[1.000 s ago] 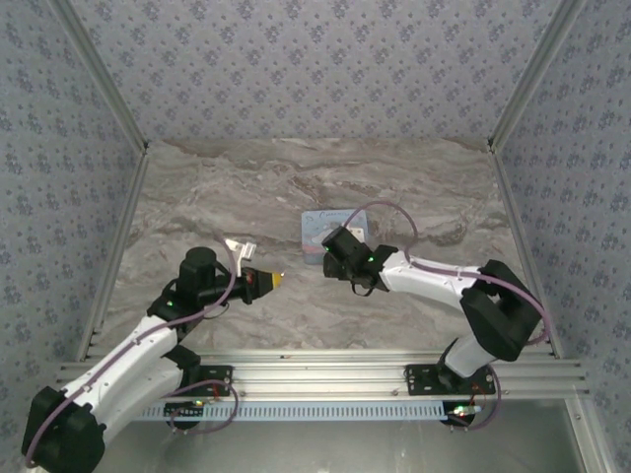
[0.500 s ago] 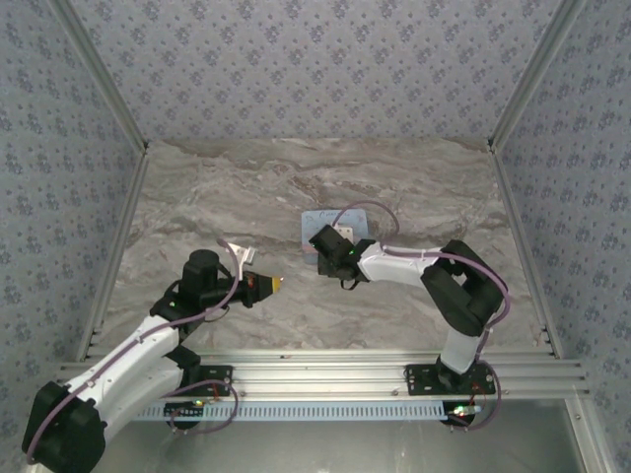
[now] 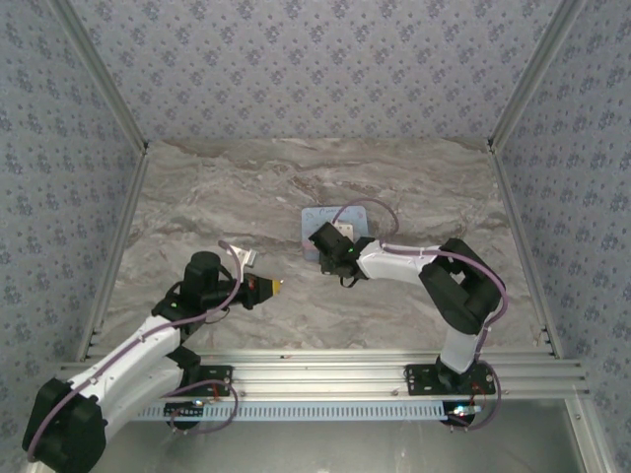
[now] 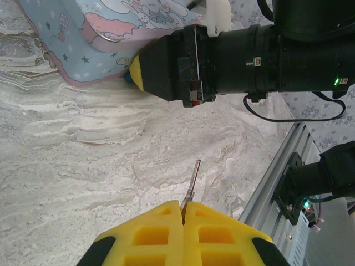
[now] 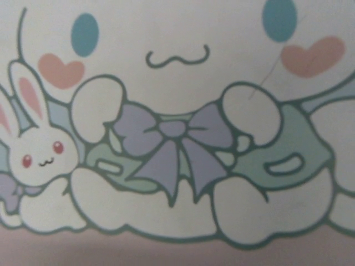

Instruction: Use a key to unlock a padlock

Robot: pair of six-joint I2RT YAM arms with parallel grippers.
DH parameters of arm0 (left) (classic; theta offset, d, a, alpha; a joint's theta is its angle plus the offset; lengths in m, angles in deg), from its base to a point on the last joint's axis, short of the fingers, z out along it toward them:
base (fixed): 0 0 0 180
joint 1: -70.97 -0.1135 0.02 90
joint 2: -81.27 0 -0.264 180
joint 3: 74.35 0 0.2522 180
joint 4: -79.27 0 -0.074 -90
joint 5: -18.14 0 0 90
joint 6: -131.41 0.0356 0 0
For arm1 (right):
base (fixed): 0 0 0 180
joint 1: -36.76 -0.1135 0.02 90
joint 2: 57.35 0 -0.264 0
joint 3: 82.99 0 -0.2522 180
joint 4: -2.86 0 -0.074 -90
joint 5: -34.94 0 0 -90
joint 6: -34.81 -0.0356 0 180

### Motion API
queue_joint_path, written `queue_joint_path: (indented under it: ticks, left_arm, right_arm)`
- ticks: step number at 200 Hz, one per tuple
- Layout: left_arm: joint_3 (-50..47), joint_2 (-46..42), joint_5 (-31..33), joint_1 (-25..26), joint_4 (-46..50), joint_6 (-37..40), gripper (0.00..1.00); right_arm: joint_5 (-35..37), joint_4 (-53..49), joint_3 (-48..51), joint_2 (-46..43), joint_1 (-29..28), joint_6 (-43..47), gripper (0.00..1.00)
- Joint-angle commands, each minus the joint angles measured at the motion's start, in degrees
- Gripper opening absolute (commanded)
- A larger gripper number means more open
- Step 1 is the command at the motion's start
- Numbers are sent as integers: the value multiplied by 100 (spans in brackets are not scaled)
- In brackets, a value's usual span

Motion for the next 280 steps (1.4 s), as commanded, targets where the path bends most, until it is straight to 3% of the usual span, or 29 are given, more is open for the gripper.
queue_joint_path:
  ticks: [1,20,42,71,134,175,280]
  left_arm:
    - [-101,-231,-93,-13,-446,162,0]
    - [-83,-223,-178,25,-455,525,0]
    - [99,218,-311,58,-486,888,0]
    - [314,1040,-450,175,-1231,900,0]
    - [688,2533,-110,676,-2844,1076,0]
    - [704,3299,54,877,-3796,1300,0]
    - [797,4513,419,933,-5658,996,0]
  right_arm:
    - [-21,-155,-146,-319,68,119,9]
    - [-381,-200,-129,-603,143,190,3]
    - [-1331,-312,-188,-845,404,230,0]
    - [-2254,-564,-287,-1129,691,430,0]
    - [-3762,-858,-337,-1666,1334,187,0]
    - [-4164,-1122,-538,-1701,1558,-42,0]
    - [-4884,-380,-304,-1668,1842,-1016,0]
